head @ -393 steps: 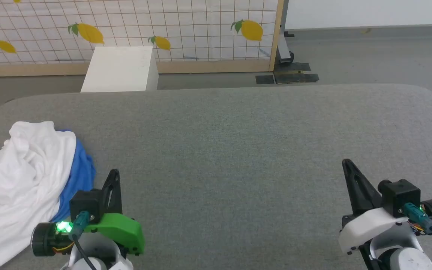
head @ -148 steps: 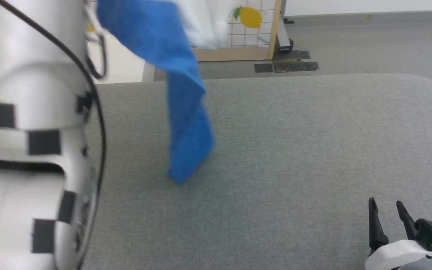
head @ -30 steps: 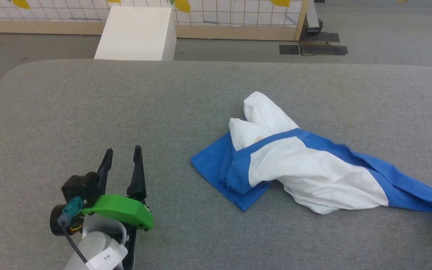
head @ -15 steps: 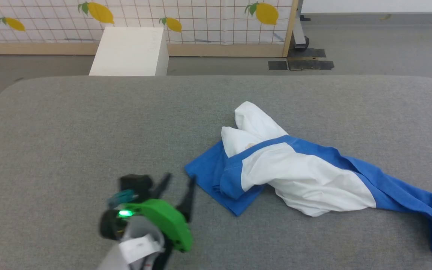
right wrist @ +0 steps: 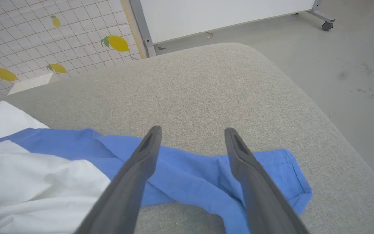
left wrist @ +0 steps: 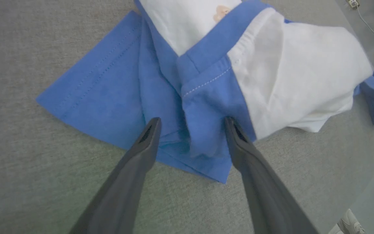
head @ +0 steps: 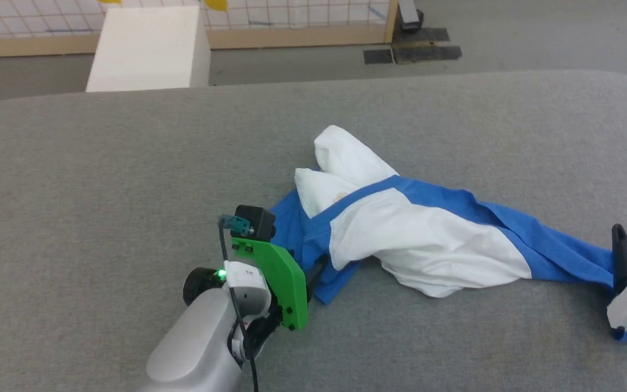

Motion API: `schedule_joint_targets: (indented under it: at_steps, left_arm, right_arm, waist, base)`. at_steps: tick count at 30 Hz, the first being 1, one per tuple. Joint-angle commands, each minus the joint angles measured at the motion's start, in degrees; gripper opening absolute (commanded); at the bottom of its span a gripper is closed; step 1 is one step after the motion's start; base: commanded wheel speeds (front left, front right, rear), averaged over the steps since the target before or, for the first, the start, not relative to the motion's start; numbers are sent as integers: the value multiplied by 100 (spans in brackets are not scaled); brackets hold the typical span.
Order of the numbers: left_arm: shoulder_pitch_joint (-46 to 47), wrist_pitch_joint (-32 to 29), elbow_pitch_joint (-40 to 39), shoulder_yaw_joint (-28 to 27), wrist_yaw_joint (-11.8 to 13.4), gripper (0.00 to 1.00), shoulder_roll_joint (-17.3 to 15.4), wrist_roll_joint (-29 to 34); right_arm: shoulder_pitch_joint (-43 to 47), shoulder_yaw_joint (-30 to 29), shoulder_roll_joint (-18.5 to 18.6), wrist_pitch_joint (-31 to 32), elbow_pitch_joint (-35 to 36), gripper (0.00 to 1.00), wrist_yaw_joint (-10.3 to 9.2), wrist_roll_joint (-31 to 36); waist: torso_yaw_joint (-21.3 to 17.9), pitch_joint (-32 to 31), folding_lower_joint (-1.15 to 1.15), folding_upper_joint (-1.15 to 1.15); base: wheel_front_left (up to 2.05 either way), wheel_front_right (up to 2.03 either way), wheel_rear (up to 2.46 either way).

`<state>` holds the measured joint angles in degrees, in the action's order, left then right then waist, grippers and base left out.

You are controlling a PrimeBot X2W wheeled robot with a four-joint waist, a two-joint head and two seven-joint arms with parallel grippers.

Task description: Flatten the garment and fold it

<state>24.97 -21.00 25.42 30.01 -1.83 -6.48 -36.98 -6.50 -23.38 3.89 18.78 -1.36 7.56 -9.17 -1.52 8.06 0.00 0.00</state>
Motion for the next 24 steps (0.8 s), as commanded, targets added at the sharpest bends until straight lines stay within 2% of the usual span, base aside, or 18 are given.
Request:
schedule_joint_targets:
  at_steps: [1,2,9,12,13,18,21,22,23,24]
  left_arm:
    - [136,121,18,-32,-69,37,46,-24]
    - [176,177,48,-30,-114,0,57,-36]
    - [574,535,81,-185,-262,0,-34,-68]
    - [1054,843,61,-290,-200,0,-123,139]
    - [1629,1183,111,-354,-149,0,-124,362]
    - [2535,1832,496,-188,-224,0,-4,797]
    - [2816,1889,892,-18,-329,0,150,778]
    - [2888,1862,1064,38,-353,44,196,743]
    - [2939,1854,1198,77,-360,100,220,737]
    - [2995,1843,1359,123,-370,100,242,730]
  right_arm:
    - [-66,-16,-22,-45,11,100,-8,-4]
    - [-56,-47,-24,-51,6,100,-8,22]
    - [-85,-38,-48,-99,-36,100,-8,88]
    - [-161,49,-59,-110,-41,100,-8,87]
    - [-248,143,-64,-110,-35,100,-8,75]
    - [-392,295,-70,-138,-70,100,-8,77]
    - [-421,349,-75,-165,-124,100,-8,68]
    - [-428,365,-77,-175,-152,100,-8,61]
    - [-432,375,-78,-187,-172,100,-8,57]
    - [-437,386,-80,-203,-196,100,-8,52]
  waist:
    - [-125,137,0,0]
    - [-121,154,0,0]
    - [-130,179,0,0]
    - [-163,254,0,0]
    - [-221,381,0,0]
    - [-377,648,0,0]
    - [-434,775,0,0]
    - [-446,805,0,0]
    - [-451,815,0,0]
    - [-454,819,0,0]
  base:
    - [0,0,0]
    - [0,0,0]
    - [0,0,0]
    - [0,0,0]
    - [0,0,0]
    - [0,0,0]
    - [0,0,0]
    - [0,0,0]
    - [0,0,0]
    - [0,0,0]
